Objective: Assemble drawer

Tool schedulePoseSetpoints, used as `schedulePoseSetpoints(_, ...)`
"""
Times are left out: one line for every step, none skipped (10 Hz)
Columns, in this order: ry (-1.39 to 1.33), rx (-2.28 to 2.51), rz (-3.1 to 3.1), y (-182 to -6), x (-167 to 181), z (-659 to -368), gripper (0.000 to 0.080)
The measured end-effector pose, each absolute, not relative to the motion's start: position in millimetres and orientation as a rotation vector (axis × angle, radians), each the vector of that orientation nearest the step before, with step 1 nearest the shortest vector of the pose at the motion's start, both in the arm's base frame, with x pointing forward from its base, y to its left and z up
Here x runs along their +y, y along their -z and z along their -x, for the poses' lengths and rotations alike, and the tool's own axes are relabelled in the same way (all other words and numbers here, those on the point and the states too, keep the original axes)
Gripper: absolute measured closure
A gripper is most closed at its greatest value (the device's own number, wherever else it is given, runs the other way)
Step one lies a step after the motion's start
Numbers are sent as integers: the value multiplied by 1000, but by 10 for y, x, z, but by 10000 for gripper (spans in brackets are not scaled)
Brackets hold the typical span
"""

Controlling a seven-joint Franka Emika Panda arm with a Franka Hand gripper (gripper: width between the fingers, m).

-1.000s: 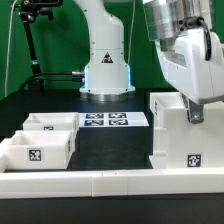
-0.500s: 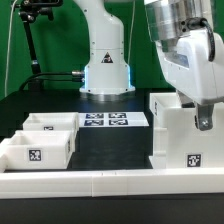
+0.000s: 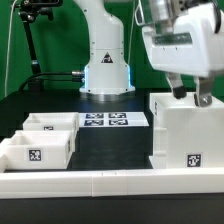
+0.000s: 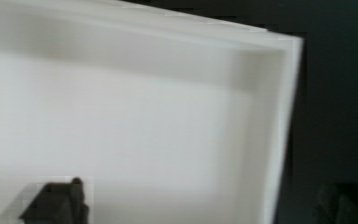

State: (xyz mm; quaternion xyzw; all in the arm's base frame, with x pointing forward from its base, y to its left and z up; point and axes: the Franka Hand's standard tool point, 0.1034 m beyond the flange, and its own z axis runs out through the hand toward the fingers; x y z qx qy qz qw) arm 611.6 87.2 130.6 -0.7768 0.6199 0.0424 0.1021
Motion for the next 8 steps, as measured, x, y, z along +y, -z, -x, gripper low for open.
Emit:
schedulePoseSetpoints(-113,1751,2353,-1378,801,-6023,150)
schedulePoseSetpoints(-102,1704,2385,-1432,735,-5967,150)
schedulePoseSetpoints(-107,1707,2386,-1406,756,-5965,150)
schedulePoseSetpoints(-104,1676,2408,-1397,761,-5963,150)
schedulePoseSetpoints(-92,1586,2466,-1400,757,-5964,150)
schedulePoseSetpoints(-77,1451,2547,-1391,750,-5958,150)
schedulePoseSetpoints(-69,1225,2668,-1375,679,-5920,150)
schedulePoseSetpoints(-67,1047,2745,-1392,570,-5883,150)
